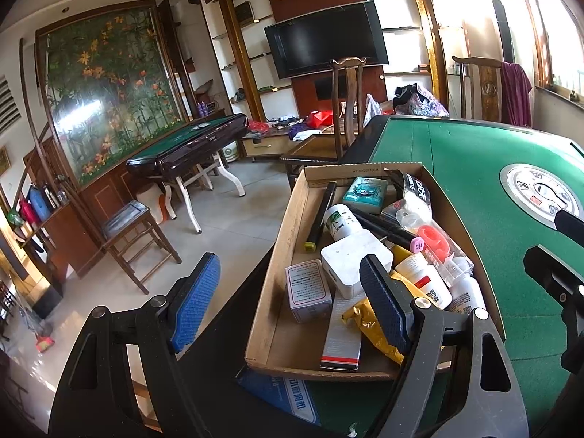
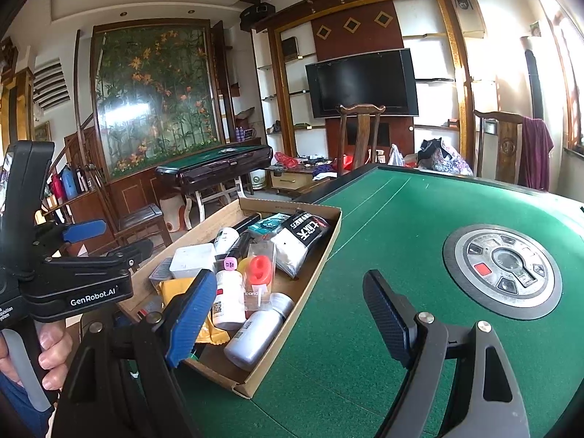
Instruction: Organize objects
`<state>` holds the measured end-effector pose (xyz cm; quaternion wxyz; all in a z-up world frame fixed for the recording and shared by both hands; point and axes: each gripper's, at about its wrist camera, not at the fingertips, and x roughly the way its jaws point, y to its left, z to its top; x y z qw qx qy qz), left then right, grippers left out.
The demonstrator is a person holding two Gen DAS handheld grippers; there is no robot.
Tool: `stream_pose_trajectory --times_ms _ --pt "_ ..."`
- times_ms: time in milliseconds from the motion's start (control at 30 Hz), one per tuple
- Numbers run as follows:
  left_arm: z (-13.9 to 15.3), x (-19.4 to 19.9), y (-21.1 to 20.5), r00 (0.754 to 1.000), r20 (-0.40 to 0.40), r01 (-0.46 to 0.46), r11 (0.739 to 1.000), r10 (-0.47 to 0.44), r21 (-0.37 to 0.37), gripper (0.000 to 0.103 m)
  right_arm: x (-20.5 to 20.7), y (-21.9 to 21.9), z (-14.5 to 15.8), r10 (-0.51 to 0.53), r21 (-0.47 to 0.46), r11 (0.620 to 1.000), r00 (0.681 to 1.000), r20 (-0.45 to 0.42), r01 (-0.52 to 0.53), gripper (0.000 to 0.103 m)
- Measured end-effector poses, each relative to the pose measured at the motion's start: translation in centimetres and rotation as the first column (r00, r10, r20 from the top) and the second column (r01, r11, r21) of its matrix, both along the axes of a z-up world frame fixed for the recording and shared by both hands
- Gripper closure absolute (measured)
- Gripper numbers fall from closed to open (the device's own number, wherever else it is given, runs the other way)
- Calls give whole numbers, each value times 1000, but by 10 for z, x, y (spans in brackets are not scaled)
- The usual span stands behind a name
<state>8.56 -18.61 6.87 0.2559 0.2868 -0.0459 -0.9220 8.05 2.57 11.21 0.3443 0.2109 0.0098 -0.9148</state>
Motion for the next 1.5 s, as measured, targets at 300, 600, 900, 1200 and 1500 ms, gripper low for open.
stream_pose_trajectory --times_ms 300,600,900,1200,1500 --pt "-1 3 3 1000 -6 10 1000 -10 -10 23 -1 -3 -2 11 4 1000 1000 -3 -11 20" --pt "-1 7 7 999 -22 35 999 -35 -12 23 -3 -1 -4 24 3 1000 1000 -9 -24 20" --pt "-2 8 9 998 -27 60 998 -60 10 23 -2 -3 -4 32 7 999 999 -17 -32 20" --pt "-3 8 11 998 -31 57 998 -57 2 23 -3 -3 -4 34 6 999 999 -16 -34 20" --pt "-3 15 3 999 -31 46 998 -45 35 23 -3 -2 -4 33 6 999 999 -16 -33 20"
